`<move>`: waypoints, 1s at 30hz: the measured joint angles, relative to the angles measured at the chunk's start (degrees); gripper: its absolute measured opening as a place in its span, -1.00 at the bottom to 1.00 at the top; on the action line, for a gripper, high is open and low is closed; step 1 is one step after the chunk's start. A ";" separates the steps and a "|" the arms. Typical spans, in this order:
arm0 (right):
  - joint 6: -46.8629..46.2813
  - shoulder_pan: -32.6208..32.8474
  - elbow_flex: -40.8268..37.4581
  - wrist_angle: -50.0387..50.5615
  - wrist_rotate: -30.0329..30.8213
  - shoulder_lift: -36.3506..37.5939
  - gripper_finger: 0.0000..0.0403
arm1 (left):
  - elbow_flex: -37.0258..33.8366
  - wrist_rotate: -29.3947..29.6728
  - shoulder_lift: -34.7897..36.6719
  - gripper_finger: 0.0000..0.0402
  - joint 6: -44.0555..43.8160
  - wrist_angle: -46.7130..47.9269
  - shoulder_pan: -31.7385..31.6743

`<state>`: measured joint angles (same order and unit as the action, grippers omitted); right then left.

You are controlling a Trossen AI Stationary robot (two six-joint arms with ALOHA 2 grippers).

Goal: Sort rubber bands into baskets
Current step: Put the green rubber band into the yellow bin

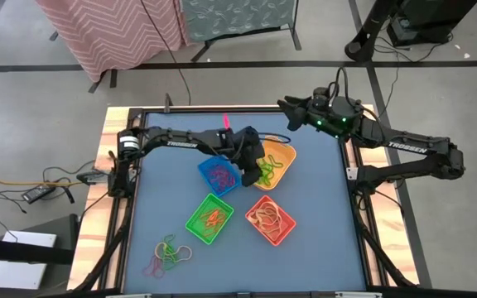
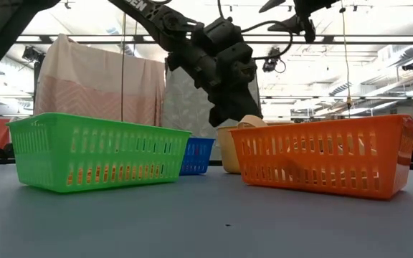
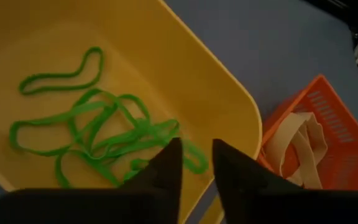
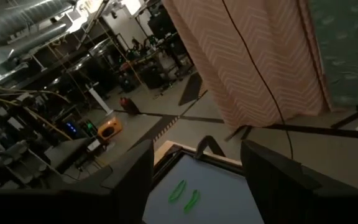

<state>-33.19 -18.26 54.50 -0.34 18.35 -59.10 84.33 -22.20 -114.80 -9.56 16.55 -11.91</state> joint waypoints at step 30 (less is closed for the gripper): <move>0.42 -0.39 -0.04 1.69 1.68 -0.91 0.25 | -23.80 14.47 19.20 0.23 0.08 26.44 -29.69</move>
<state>-32.77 -18.65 54.46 1.35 20.03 -60.01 60.54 -7.73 -95.60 -9.48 42.99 -41.59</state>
